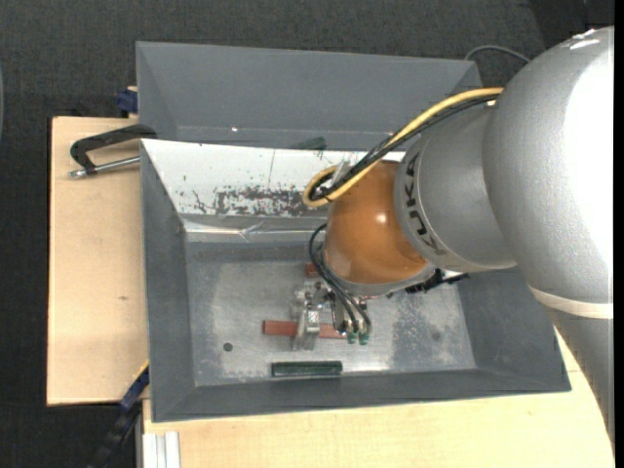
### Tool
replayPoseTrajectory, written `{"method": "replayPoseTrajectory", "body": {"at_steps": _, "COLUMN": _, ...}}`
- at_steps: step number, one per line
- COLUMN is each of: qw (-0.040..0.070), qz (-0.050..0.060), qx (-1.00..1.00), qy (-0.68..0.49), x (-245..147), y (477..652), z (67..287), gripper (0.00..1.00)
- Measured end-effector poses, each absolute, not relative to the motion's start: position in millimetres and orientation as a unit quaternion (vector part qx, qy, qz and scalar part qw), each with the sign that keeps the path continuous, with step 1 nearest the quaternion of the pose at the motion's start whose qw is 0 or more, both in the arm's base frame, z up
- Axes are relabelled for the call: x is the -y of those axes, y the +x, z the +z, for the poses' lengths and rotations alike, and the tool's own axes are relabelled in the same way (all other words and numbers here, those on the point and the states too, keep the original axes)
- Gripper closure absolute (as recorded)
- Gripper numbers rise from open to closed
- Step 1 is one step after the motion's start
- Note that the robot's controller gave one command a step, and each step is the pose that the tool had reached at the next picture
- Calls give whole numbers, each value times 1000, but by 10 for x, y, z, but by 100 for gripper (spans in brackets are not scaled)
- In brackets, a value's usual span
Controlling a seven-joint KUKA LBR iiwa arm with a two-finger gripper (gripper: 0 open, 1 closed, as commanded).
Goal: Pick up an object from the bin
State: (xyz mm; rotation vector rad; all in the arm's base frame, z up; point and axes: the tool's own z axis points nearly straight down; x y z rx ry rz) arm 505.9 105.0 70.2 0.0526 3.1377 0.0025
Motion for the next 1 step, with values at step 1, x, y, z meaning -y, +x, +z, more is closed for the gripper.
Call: {"method": "replayPoseTrajectory", "body": {"at_steps": 1, "qw": 2, "qz": 1, "qx": -999, "qy": 45, "x": -1184, "y": 5313, "z": 2004, "gripper": 100}}
